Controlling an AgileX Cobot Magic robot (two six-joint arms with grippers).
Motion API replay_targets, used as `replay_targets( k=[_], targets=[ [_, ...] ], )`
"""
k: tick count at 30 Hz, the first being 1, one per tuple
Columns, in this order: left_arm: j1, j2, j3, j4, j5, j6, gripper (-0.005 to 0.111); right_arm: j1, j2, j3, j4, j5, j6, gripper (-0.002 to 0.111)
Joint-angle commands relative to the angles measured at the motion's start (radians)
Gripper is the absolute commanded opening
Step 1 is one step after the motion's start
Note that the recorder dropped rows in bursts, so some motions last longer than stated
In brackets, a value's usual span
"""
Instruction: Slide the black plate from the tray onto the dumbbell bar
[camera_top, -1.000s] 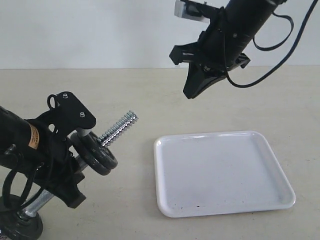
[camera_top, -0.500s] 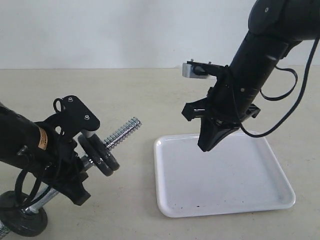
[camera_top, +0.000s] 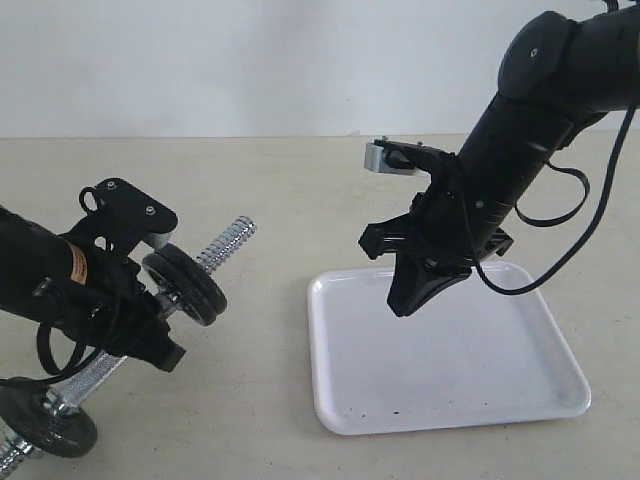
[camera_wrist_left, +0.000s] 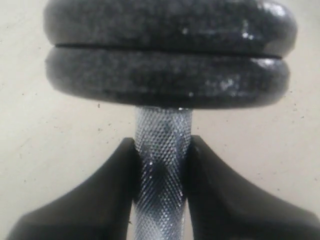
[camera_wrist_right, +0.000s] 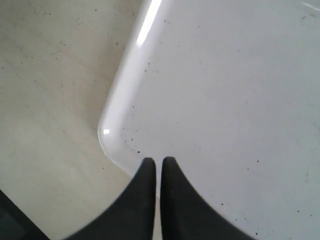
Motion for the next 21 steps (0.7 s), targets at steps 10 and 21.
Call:
replay_targets(
  k=[10, 21],
  targets=[
    [0.008, 0.056, -0.059, 0.009, -0.319, -0.219, 0.004, -0.003, -0.012, 0.003, 0.044, 0.025, -0.058, 0.000],
    [0.008, 0.069, -0.068, 0.005, -0.313, -0.482, 0.004, -0.003, -0.012, 0.003, 0.049, 0.031, -0.068, 0.000]
  ],
)
